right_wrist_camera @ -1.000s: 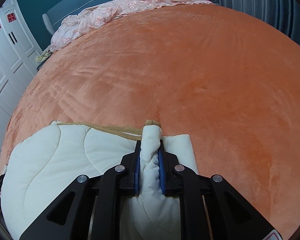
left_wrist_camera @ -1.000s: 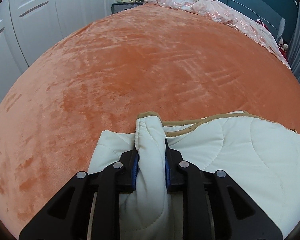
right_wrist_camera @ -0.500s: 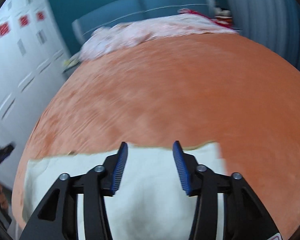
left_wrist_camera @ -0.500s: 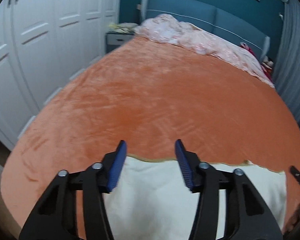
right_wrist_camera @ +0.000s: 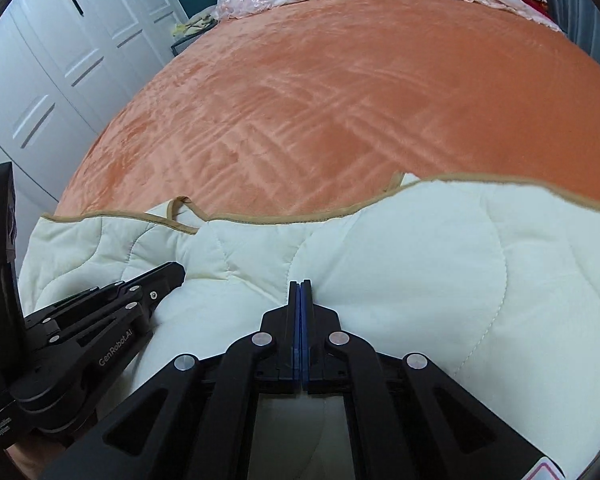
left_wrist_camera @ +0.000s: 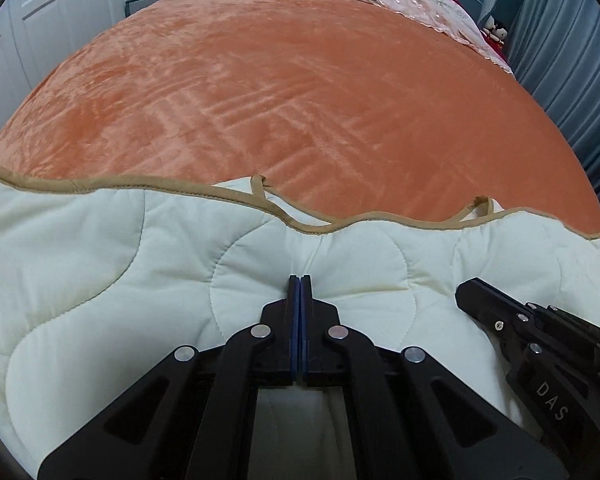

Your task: Fold large clothes

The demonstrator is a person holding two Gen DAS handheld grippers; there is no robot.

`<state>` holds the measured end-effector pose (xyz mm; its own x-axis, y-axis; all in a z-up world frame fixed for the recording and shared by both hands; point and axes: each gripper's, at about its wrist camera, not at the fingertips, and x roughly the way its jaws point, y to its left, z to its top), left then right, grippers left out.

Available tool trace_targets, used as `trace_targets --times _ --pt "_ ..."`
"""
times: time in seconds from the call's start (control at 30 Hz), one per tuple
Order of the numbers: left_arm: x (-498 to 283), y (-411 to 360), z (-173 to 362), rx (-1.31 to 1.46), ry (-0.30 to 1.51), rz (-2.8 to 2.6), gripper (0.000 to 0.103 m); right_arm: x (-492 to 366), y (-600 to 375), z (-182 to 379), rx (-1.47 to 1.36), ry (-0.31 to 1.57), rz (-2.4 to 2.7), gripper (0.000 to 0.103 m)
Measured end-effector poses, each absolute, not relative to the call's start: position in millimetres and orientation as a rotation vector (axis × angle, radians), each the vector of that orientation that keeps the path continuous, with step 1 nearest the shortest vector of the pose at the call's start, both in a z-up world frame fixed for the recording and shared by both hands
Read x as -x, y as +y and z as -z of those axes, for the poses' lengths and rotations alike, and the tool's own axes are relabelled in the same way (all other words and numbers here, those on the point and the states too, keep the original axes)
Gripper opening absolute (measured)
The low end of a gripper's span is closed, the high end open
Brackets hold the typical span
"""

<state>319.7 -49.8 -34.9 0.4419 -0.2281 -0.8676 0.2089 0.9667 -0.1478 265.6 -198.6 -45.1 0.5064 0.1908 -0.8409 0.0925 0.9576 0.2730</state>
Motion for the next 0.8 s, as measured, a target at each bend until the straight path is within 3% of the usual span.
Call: trace_targets --times 0.8 --pt "-318.2 -62.2 52.3 -0.030 0.960 0.244 0.000 -275.8 -187.8 69.1 -0.245 0.967 -0.030 0.000"
